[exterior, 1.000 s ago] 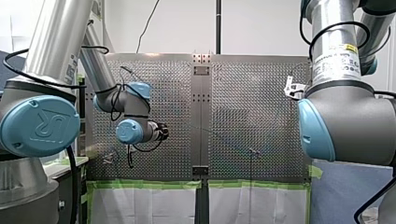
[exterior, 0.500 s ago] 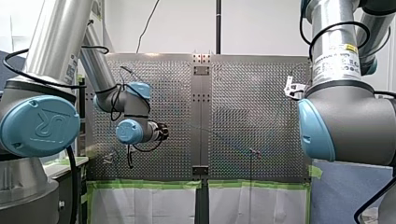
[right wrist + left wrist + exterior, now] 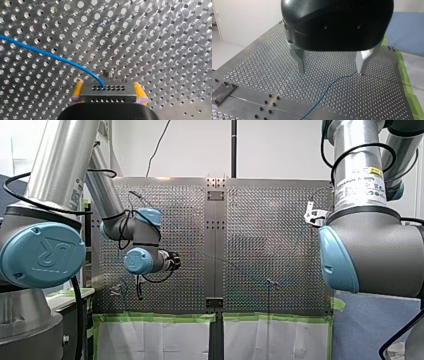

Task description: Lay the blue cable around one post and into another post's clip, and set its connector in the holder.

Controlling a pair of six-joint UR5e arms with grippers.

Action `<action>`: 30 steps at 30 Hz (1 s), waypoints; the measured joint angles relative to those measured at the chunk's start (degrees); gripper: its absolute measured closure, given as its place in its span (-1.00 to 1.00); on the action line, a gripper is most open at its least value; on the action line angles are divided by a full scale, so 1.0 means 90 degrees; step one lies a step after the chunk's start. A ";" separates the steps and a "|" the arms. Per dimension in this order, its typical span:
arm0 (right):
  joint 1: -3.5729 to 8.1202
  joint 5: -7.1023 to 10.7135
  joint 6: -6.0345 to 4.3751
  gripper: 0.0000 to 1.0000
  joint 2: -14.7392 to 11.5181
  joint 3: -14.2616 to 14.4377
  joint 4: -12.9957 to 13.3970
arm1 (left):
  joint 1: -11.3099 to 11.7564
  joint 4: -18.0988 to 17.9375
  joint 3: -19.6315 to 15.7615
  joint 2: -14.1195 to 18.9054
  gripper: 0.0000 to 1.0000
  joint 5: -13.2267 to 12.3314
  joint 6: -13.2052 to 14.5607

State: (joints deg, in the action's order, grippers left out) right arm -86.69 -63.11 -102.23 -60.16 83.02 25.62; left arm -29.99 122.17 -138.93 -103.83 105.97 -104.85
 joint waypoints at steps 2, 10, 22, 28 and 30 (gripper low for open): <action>0.0000 0.0000 0.0000 -0.98 0.0000 0.0000 -0.0001 | 0.0000 0.0001 0.0002 0.0000 -1.00 0.0000 0.0000; 0.0000 0.0000 0.0000 1.00 0.0000 0.0000 0.0000 | 0.0000 0.0007 0.0000 0.0000 -1.00 0.0003 0.0000; 0.0000 0.0000 0.0000 1.00 0.0000 0.0000 0.0000 | -0.0001 0.0025 -0.0001 0.0000 -1.00 -0.0001 0.0002; 0.0000 0.0000 0.0000 1.00 0.0000 0.0000 0.0000 | -0.0024 0.0030 -0.0001 0.0000 -1.00 -0.0002 0.0001; 0.0000 0.0000 0.0000 1.00 0.0000 0.0000 -0.0001 | -0.0029 0.0030 -0.0001 0.0000 -1.00 -0.0002 0.0002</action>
State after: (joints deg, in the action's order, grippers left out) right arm -86.69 -63.10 -102.24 -60.16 83.02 25.61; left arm -30.25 122.44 -138.93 -103.83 105.95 -104.83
